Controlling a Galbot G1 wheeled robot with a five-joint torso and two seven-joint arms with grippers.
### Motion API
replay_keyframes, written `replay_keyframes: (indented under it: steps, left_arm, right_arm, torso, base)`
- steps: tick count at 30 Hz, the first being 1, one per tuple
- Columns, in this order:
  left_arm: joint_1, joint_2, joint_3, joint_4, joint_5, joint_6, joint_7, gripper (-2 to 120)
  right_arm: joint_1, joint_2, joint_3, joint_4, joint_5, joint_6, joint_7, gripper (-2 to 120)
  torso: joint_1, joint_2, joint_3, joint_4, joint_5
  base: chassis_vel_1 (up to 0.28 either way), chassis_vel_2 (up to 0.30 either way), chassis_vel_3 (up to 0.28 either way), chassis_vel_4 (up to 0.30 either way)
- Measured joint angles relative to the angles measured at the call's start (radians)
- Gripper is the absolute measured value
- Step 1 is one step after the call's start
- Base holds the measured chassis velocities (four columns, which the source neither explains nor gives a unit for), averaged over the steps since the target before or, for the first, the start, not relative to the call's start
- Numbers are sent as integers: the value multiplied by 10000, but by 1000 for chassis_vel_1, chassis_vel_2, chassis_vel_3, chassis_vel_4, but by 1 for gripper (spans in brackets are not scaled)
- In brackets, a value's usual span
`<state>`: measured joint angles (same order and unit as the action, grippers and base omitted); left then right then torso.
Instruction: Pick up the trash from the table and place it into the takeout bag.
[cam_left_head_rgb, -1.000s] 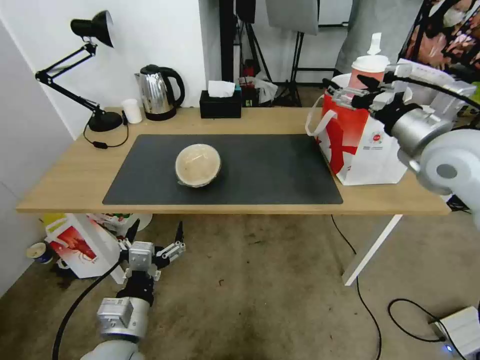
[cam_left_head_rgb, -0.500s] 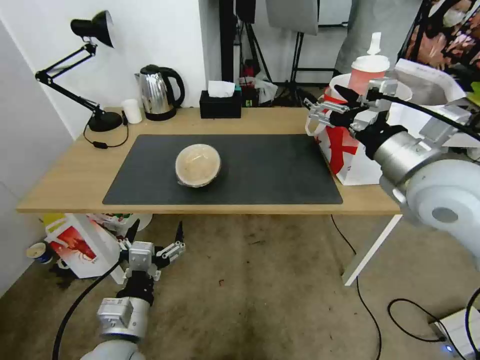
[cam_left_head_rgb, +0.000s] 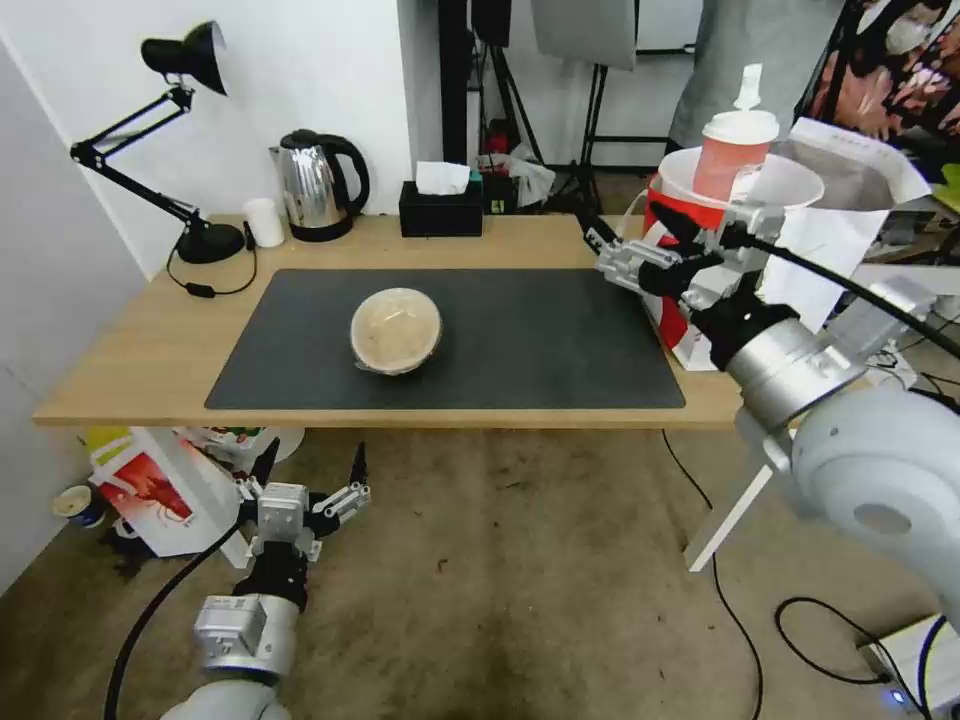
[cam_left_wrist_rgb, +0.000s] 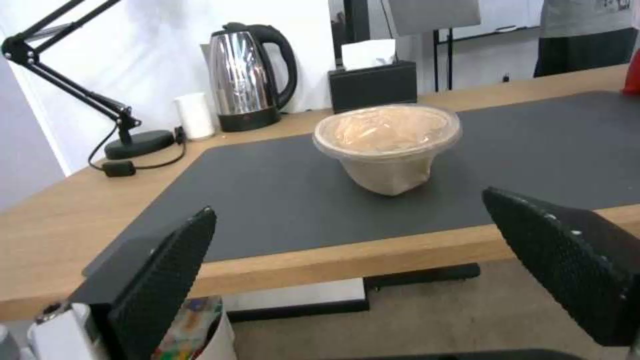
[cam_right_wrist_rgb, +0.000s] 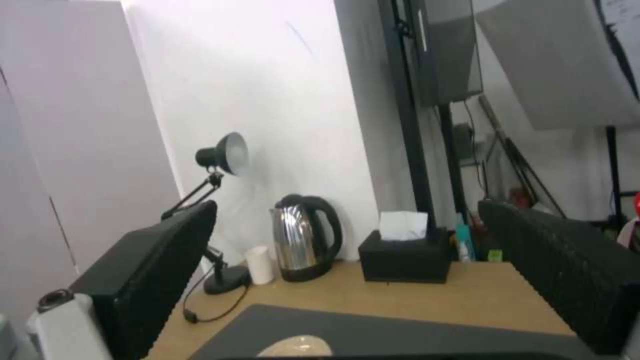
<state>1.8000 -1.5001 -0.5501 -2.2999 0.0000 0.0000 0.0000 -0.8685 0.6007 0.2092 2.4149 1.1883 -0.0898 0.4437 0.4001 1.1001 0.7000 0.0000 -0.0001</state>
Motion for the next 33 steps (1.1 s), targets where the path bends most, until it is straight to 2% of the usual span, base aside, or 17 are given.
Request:
replay_keyframes:
  steps: [9,12,17,23,29,33]
  left_arm:
    - [0,0,-1,0,0,0,-1,100]
    - [0,2,0,0,0,0,-1,100]
    - [0,0,-1,0,0,0,0,100]
    - [0,1,0,0,0,0,0,100]
    - [0,1,0,0,0,0,0,100]
    - [0,1,0,0,0,0,0,100]
  right_arm:
    - [-1735,1251,296,106,-2255,210,-304,100]
    - [-2807,1920,593,288,-3474,259,-397,100]
    - [-3581,2414,852,381,-4639,453,-577,100]
    - [-4002,2643,1003,382,-5136,614,-777,100]
    - [-5255,3312,1604,70,-6662,1458,-1547,100]
    - [-5668,3631,1758,-2,-7262,1696,-1694,100]
  torso:
    - [0,0,0,1,0]
    - [0,0,0,-1,1]
    - [0,0,-1,-1,0]
    - [-1,0,-1,-1,0]
    - [-1,0,-1,-1,1]
    - [-1,0,-1,0,1]
  base:
    - [0,0,0,0]
    - [0,0,0,0]
    - [0,0,0,0]
    - [0,0,0,0]
    - [0,0,0,0]
    - [0,0,0,0]
